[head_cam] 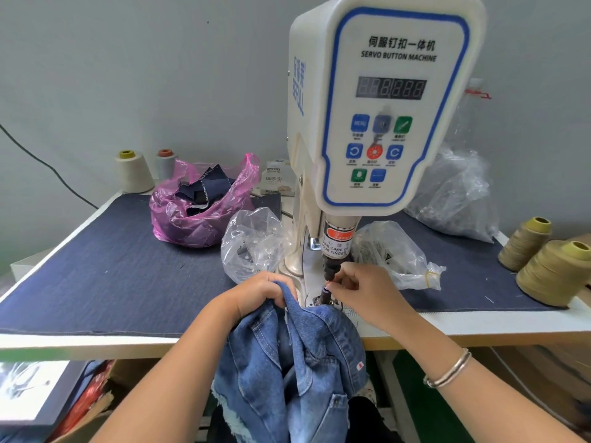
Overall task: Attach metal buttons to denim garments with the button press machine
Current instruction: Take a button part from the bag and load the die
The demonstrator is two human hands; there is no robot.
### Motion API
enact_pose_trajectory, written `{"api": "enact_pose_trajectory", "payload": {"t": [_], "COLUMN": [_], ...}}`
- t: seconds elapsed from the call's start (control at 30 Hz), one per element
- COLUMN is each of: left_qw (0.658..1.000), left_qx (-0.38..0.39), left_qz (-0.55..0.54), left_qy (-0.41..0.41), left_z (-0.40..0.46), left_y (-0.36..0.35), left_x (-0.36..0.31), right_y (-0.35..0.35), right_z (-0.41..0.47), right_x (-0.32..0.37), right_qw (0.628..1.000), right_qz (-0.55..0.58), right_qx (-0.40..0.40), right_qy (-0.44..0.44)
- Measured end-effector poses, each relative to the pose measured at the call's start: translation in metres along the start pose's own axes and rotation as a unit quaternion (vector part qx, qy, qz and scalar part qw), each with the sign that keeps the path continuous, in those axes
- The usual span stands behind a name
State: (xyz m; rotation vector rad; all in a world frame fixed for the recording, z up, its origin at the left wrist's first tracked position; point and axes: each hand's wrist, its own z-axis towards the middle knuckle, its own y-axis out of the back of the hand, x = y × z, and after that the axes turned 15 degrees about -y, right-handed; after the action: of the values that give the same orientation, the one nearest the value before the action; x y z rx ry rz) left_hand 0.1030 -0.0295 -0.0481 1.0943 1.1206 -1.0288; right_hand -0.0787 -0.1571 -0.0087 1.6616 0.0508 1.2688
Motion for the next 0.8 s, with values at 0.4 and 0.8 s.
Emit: {"api": "enact_pose_trajectory", "payload": {"t": [0.4, 0.8], "left_qw": [1.0, 1.0], "left_qx": [-0.001, -0.011], "left_qz": [-0.002, 0.007], "left_qy": [0.002, 0.004], "left_z": [-0.001, -0.001], "left_y": [-0.001, -0.001], "left_x": [-0.004, -0.003], "right_y": [0.005, 0.003], "right_z": [-0.001, -0.003], "right_x": [-0.002, -0.008], "right_qw": [0.998, 0.998], "right_qz": [-0.038, 0.024], "right_qx": [0.004, 0.01], "right_qy": [0.05, 0.054]}}
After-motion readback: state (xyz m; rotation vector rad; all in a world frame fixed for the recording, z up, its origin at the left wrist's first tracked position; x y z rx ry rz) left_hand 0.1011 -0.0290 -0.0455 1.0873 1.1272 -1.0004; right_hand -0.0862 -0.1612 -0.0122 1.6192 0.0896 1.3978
